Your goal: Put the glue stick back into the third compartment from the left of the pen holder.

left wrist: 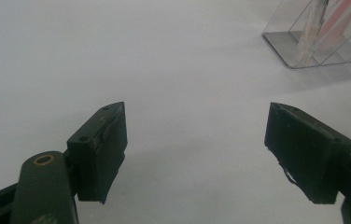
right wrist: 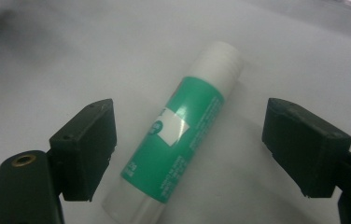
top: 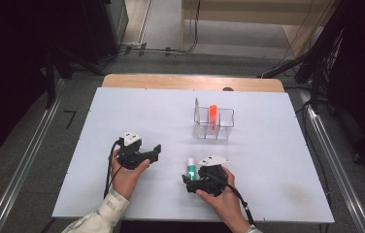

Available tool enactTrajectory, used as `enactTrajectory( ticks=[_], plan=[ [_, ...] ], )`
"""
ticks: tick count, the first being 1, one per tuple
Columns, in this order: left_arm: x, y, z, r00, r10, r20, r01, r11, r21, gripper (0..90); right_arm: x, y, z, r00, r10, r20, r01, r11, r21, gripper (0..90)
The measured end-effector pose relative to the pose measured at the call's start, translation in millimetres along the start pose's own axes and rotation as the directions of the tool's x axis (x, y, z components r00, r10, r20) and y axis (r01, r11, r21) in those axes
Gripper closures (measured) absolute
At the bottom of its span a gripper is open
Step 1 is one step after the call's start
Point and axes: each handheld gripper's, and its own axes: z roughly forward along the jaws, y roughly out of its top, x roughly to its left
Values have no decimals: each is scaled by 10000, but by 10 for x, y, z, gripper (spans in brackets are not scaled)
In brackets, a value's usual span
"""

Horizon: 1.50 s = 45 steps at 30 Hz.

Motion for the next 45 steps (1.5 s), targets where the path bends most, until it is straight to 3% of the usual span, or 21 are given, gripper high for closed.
enactTrajectory(
  ticks=[5,11,15,25,29,32,40,45],
  plan=[
    [1,0,-2,10000,3,5,-3,10000,-1,212,81,-21,51,9985,-357,406,352,9993,126,180],
    [-3,-2,0,10000,2,19,-2,10000,7,212,113,-32,53,9930,-566,1037,559,9984,100,285],
    [-7,-4,3,10000,35,41,-36,10000,30,212,114,-30,47,9919,-580,1127,569,9983,127,330],
    [-15,-7,2,9999,29,96,-29,10000,32,212,94,-25,21,9915,-500,1200,481,9987,184,497],
    [-16,-6,1,9999,17,121,-17,10000,27,212,49,-18,9,9910,-463,1256,442,9988,197,627],
    [-18,-7,2,9999,20,142,-21,10000,39,213,5,-9,2,9935,-433,1050,408,9988,261,633],
    [-26,-9,3,9998,48,218,-50,9999,87,214,4,-15,1,9914,-753,1068,733,9971,222,638],
    [-39,-13,7,9995,79,303,-82,9999,100,218,-32,-8,-14,9955,-506,806,491,9986,210,638]
  ],
)
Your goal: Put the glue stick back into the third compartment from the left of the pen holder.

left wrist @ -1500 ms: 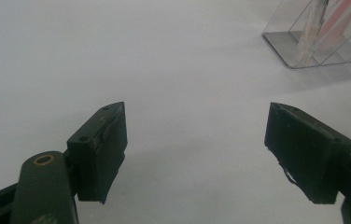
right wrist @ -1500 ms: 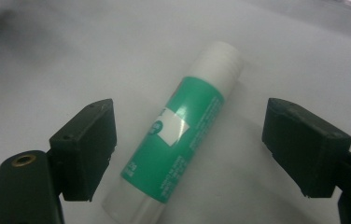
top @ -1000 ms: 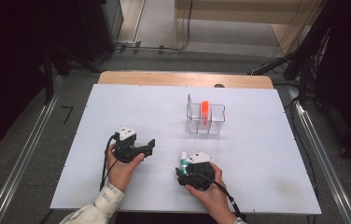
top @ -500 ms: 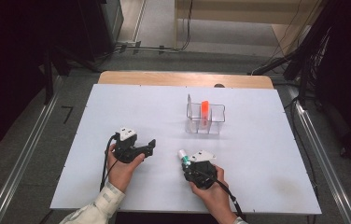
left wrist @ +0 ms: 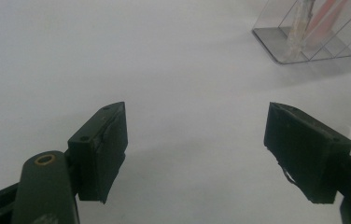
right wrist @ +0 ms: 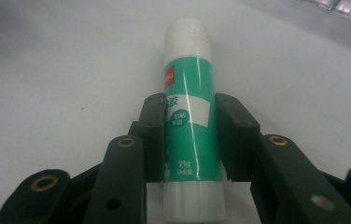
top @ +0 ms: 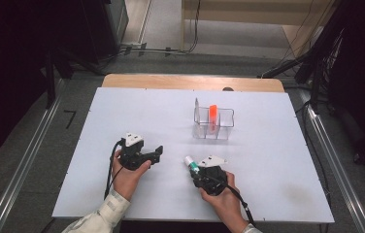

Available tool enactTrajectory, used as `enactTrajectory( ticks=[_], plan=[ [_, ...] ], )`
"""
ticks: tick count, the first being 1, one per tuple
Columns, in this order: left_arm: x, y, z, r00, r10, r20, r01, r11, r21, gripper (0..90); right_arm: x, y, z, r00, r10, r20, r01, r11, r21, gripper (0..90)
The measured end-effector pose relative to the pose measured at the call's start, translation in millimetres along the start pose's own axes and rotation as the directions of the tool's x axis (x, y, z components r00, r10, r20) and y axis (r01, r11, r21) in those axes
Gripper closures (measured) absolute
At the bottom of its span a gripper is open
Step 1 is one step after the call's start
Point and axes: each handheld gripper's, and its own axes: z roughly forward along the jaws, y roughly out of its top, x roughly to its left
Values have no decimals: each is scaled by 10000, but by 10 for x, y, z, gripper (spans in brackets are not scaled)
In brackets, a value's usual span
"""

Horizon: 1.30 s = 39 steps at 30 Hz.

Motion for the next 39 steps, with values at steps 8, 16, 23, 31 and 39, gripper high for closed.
enactTrajectory(
  ticks=[8,16,23,31,39],
  plan=[
    [-26,-2,-8,9992,124,387,-126,9999,54,344,-80,29,-70,9993,278,-236,-283,9994,-216,638],
    [-144,10,-5,9896,893,1128,-911,9958,109,752,-156,86,-184,9986,377,-363,-398,9975,-582,637],
    [-340,77,77,9766,1114,1839,-1157,9932,126,900,-227,159,-281,9982,426,-431,-462,9954,-843,638],
    [-594,112,257,9593,1044,2622,-1168,9926,321,900,-307,268,-408,9973,412,-606,-495,9886,-1421,637],
    [-738,143,323,9434,927,3185,-1055,9941,232,900,-229,307,-418,9951,23,-991,-187,9862,-1645,637]
  ],
)
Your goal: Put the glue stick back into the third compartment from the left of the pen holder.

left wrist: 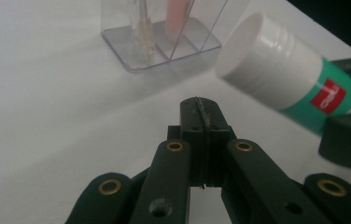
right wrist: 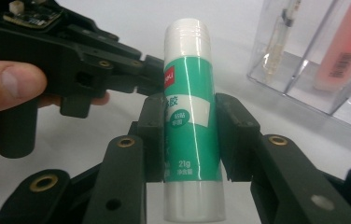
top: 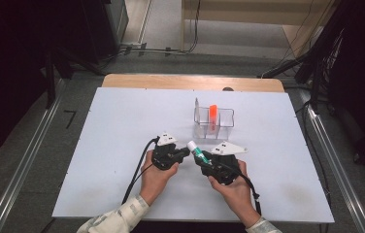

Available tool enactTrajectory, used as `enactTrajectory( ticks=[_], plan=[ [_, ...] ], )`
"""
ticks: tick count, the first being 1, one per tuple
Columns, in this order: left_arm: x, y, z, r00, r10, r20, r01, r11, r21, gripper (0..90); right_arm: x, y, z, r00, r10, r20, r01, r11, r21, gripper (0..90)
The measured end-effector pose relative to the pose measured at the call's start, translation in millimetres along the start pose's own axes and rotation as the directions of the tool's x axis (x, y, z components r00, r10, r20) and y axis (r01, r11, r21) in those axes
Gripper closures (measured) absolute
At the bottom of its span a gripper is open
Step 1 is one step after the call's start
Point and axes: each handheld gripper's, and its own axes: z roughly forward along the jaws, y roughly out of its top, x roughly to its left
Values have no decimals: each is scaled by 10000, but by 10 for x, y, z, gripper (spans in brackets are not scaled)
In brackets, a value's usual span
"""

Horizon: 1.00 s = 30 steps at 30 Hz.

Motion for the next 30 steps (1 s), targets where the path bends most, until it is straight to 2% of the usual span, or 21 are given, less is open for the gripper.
enactTrajectory(
  ticks=[6,11,14,19,22,25,30],
  plan=[
    [-40,38,-22,9999,145,-30,-146,9992,-365,900,-21,-2,21,10000,4,-72,-3,10000,91,637],
    [-103,68,-63,9978,634,-186,-645,9959,-641,900,-29,-21,60,9999,36,-95,-33,9997,248,638],
    [-171,86,-88,9920,1195,-409,-1224,9896,-761,900,-31,-28,74,9999,-19,-101,22,9994,345,638],
    [-229,94,-109,9880,1486,-425,-1519,9845,-876,900,-27,-43,87,10000,-3,-82,6,9992,407,638],
    [-229,98,-113,9876,1502,-465,-1541,9835,-944,900,-25,-44,82,10000,55,-79,-52,9994,347,638],
    [-206,94,-122,9867,1482,-674,-1539,9840,-893,900,-29,-43,70,10000,11,5,-11,9998,186,639],
    [-43,83,-183,9899,902,-1095,-1008,9904,-950,894,-72,-45,35,9999,99,138,-100,9999,62,639]
  ],
)
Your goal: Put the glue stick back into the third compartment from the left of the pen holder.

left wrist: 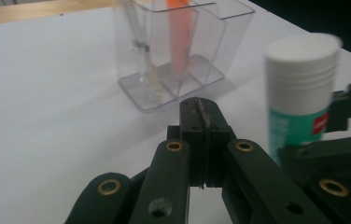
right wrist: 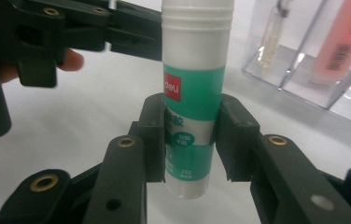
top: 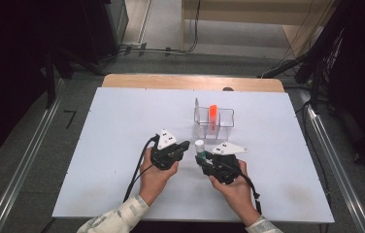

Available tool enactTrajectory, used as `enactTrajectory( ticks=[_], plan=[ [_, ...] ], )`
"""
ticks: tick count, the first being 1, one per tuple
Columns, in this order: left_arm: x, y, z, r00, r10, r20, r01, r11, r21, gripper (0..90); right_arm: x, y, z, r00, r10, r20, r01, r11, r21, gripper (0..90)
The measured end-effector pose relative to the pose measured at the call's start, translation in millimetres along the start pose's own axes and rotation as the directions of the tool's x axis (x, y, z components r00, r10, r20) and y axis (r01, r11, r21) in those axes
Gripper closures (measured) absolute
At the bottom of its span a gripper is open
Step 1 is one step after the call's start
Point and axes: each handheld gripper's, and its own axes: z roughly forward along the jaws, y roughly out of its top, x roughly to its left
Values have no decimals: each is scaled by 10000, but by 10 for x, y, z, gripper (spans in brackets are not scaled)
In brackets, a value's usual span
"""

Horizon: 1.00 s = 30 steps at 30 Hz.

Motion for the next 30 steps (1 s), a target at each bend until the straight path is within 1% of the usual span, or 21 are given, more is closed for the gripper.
enactTrajectory(
  ticks=[2,4,6,8,10,11,14,15,16,18,19,22,25,30],
  plan=[
    [82,-21,-22,9994,-289,-214,289,9996,-16,863,-31,0,-14,9999,126,64,-126,9999,-52,639],
    [145,-41,-38,9981,-494,-372,495,9988,-3,834,-66,2,-28,9998,184,107,-184,9998,-69,639],
    [214,-60,-60,9959,-666,-608,667,9978,-10,771,-93,5,-44,9995,277,153,-275,9995,-122,639],
    [250,-70,-78,9936,-683,-900,685,9977,-15,676,-117,8,-59,9993,318,207,-315,9994,-162,639],
    [285,-87,-91,9893,-646,-1309,650,9979,-10,581,-144,10,-73,9989,376,276,-370,9991,-219,639],
    [299,-92,-96,9883,-648,-1379,657,9978,17,554,-154,11,-78,9987,420,293,-413,9989,-237,639],
    [342,-106,-114,9820,-733,-1740,747,9972,11,463,-181,11,-88,9981,494,365,-484,9984,-276,639],
    [356,-111,-121,9812,-778,-1767,796,9968,30,444,-191,10,-92,9981,482,388,-471,9985,-291,639],
    [371,-115,-126,9784,-825,-1897,849,9964,47,406,-202,11,-95,9980,480,414,-467,9984,-309,638],
    [393,-124,-127,9762,-909,-1969,933,9956,32,342,-224,13,-107,9976,524,454,-507,9981,-363,639],
    [404,-129,-132,9748,-986,-2003,1008,9949,9,326,-236,15,-111,9972,565,479,-547,9977,-395,639],
    [422,-135,-141,9713,-1038,-2140,1060,9944,-15,287,-278,20,-127,9966,641,522,-617,9970,-469,639],
    [433,-138,-157,9710,-1044,-2149,1061,9944,-38,276,-328,30,-152,9953,787,563,-754,9955,-579,639],
    [458,-149,-182,9690,-1173,-2174,1182,9929,-88,275,-414,54,-183,9936,918,655,-867,9933,-769,639]
  ],
)
